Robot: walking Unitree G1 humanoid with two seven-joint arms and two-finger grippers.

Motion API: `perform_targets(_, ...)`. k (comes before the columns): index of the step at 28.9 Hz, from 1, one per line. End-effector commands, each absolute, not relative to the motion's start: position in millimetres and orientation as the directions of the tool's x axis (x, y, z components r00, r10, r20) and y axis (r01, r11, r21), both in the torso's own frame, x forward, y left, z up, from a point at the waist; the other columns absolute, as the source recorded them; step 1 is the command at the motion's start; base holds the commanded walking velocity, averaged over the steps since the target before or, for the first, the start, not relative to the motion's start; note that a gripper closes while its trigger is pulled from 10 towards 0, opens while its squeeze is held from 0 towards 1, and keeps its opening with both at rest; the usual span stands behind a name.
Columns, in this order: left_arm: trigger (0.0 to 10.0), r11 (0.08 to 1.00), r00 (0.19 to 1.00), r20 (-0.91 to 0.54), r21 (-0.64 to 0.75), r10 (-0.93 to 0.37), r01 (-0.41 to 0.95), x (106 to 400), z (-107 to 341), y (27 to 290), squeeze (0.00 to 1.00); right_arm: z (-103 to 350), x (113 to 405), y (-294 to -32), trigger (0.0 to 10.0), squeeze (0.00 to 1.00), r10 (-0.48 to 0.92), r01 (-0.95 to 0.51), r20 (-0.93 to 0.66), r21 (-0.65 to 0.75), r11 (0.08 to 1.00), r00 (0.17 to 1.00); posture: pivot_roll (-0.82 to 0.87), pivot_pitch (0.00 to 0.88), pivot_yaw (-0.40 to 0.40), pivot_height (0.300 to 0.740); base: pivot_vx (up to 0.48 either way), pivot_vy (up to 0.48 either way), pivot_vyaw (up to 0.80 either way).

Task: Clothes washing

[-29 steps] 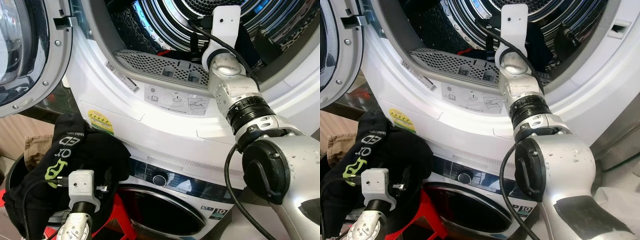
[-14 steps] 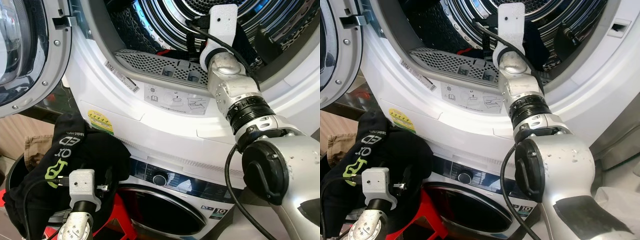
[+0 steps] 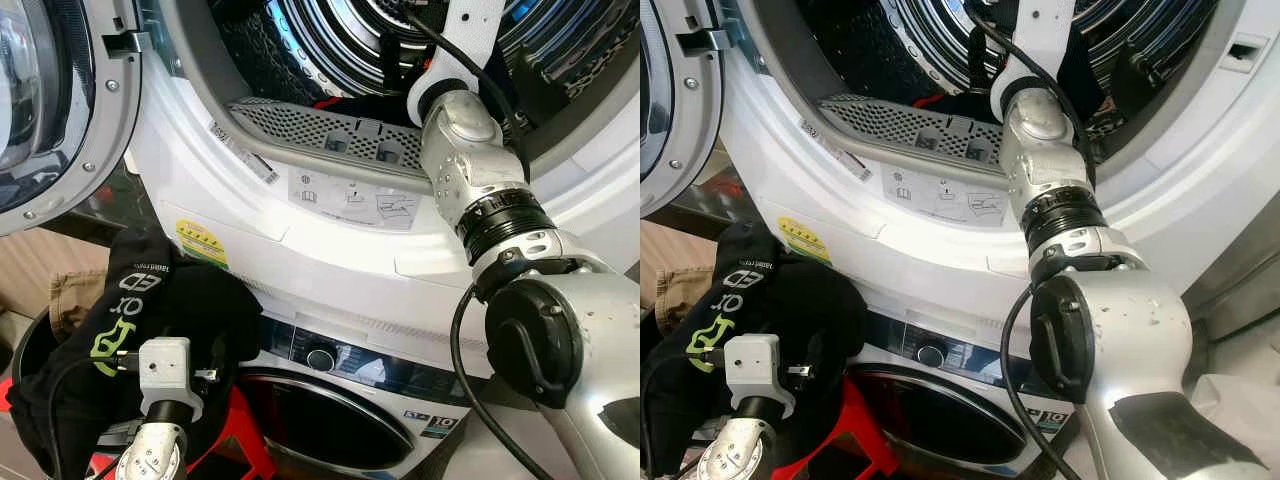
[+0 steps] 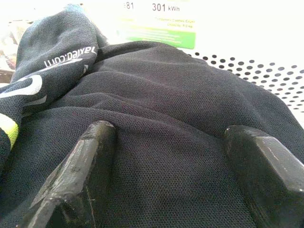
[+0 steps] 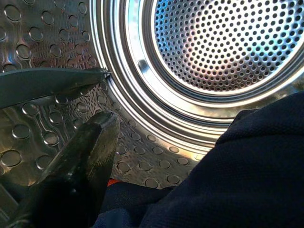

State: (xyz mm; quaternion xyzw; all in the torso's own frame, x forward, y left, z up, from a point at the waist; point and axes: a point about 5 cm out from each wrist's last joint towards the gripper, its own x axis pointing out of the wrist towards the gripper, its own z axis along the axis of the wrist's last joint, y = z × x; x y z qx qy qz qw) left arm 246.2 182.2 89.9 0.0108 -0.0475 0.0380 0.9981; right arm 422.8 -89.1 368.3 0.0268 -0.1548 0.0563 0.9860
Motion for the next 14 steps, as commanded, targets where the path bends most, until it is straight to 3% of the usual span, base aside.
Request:
perform_targets(1, 10.0, 0.999, 0.995, 0.094, 0.004, 0.038, -0.039, 248.1, 91.0, 174.2, 0.00, 375.5, 420.9, -89.7, 10.0, 0.00, 0.107, -0.123, 0.336, 0.025, 0.992, 0.936, 0.00, 0.085, -0.031, 0.740, 0.000, 0.000, 0.00)
perform_targets(14, 10.0, 0.999, 0.995, 0.094, 0.001, 0.034, -0.034, 249.7, 90.9, 173.9, 0.00, 373.9, 418.7, -106.3, 10.0, 0.00, 0.081, -0.102, 0.367, 0.038, 0.994, 0.927, -0.01, 0.077, -0.024, 0.740, 0.000, 0.000, 0.00)
